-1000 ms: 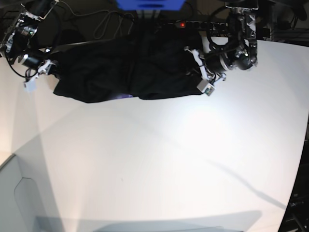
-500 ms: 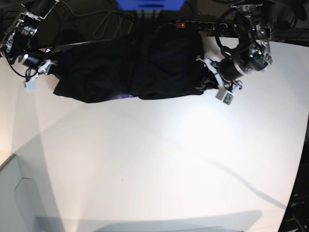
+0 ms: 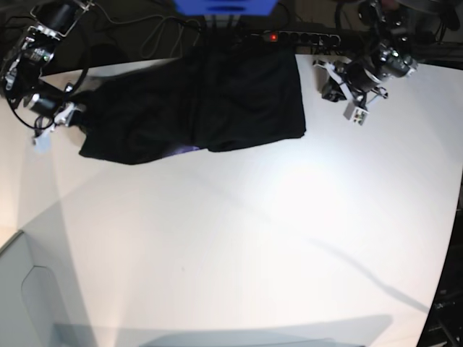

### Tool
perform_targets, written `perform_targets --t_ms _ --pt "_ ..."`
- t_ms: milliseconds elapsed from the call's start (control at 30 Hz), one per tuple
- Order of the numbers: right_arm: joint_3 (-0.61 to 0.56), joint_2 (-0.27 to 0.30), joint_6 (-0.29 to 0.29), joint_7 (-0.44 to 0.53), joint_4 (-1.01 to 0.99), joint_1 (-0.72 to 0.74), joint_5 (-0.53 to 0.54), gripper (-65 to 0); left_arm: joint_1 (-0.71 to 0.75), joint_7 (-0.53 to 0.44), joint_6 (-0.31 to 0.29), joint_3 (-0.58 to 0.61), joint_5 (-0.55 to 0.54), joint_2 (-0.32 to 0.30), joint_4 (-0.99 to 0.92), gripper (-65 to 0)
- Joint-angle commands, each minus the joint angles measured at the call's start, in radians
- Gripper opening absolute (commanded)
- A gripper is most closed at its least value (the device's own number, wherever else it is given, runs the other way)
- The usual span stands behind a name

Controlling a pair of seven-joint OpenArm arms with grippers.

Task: Fold the T-shirt properly
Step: 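Fold the held shirt end with the right gripper toward the left gripper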

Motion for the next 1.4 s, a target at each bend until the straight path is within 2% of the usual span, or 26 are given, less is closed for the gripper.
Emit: perform_targets --t_ms 0,333,600,933,1367 --pt "-0.016 0.013 -0.010 0.017 0.045 0.017 0.034 -65.0 0.012 -0.022 -0.004 -0.001 0.008 0.001 0.002 -58.7" --pt "-0.191 0.013 -0.012 0.059 0.300 -0.042 0.033 -65.0 0.012 -0.045 -0.004 0.091 0.028 0.017 -0.076 -58.7" --pt "-0.288 0.011 -0.012 0.088 0.519 -0.118 0.033 -65.0 0.004 -0.045 -0.004 0.091 0.032 0.017 -0.078 -58.7" --pt "-0.504 -0.022 -0.012 0.088 0.527 -0.126 0.033 -65.0 0.001 -0.045 -0.004 0.091 0.032 0.012 -0.133 -58.7" --pt "-0.673 -0.099 -0.012 0.088 0.521 -0.103 0.031 -65.0 -0.001 -0.045 -0.004 0.082 0.032 0.011 -0.133 -58.7"
